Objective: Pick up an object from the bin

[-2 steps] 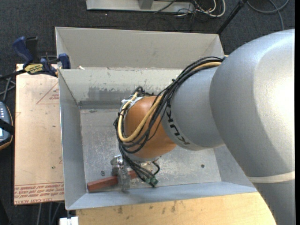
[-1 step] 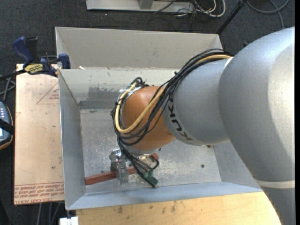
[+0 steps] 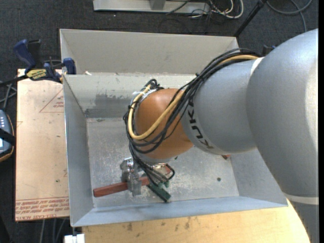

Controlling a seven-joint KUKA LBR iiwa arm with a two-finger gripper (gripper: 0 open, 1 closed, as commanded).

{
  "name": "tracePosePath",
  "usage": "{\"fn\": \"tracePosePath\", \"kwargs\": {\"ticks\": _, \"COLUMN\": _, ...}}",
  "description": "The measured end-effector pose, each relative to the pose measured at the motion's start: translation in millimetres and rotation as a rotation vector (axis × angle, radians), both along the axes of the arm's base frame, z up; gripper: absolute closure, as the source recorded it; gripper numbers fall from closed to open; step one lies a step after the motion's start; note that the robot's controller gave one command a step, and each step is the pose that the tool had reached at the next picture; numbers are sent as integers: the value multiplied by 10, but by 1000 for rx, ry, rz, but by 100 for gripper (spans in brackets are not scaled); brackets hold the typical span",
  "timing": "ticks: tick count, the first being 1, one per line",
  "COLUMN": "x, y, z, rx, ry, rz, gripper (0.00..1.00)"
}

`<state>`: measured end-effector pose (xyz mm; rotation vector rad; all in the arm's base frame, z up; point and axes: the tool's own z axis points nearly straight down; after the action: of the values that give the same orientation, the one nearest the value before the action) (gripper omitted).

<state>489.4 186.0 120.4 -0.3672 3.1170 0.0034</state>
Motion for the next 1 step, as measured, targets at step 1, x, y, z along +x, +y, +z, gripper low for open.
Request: {"fn": "tracePosePath", "kwargs": {"ticks": 1, "x": 41, "y": 30, "z": 153, "rx": -2, "ry": 5, "rz": -12, "gripper": 100}}
